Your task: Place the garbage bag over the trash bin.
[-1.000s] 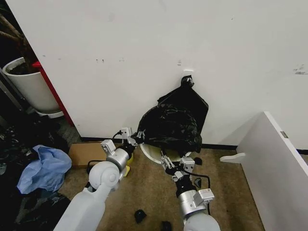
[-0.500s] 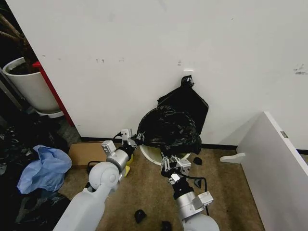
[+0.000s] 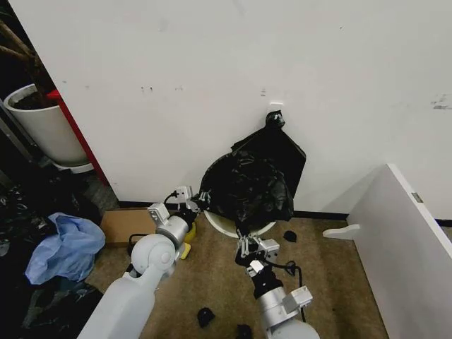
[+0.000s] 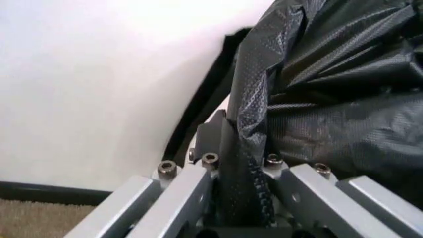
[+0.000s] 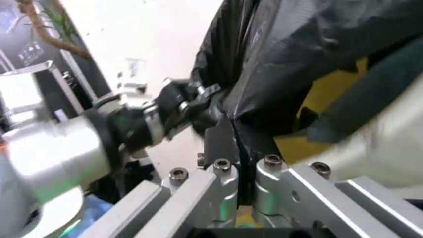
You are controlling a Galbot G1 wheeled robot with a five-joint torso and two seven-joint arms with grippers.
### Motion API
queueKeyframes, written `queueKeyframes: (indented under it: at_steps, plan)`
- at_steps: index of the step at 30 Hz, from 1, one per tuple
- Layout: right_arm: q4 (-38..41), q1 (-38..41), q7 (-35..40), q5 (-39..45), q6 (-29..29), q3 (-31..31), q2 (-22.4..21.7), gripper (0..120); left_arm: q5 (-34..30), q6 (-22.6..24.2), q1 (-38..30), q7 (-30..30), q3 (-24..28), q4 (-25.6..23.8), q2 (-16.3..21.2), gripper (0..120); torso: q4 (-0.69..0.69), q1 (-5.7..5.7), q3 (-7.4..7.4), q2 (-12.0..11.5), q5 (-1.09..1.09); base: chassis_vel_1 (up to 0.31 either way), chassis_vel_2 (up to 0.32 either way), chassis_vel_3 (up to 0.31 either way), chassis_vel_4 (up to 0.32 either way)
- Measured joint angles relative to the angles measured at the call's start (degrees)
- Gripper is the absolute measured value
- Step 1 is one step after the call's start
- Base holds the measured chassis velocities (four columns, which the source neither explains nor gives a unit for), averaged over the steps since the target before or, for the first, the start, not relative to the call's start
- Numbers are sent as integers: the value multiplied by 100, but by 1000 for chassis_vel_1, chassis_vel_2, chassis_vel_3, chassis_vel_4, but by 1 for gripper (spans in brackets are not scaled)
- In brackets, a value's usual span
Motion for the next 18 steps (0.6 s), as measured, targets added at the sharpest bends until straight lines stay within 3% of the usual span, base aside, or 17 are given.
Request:
queueKeyframes:
  at_steps: [12, 18]
  plan:
    - [-154, -257, -677, -117, 478, -165, -95, 0, -243, -103, -97, -179, -109, 70, -12, 1, 0, 0, 0, 0, 0, 0, 0, 0, 0]
    - [-253, -182, -470, -279, 515, -137, -26, 0, -263, -82, -88, -166, -129, 22, 12, 1, 0, 0, 0, 0, 0, 0, 0, 0, 0]
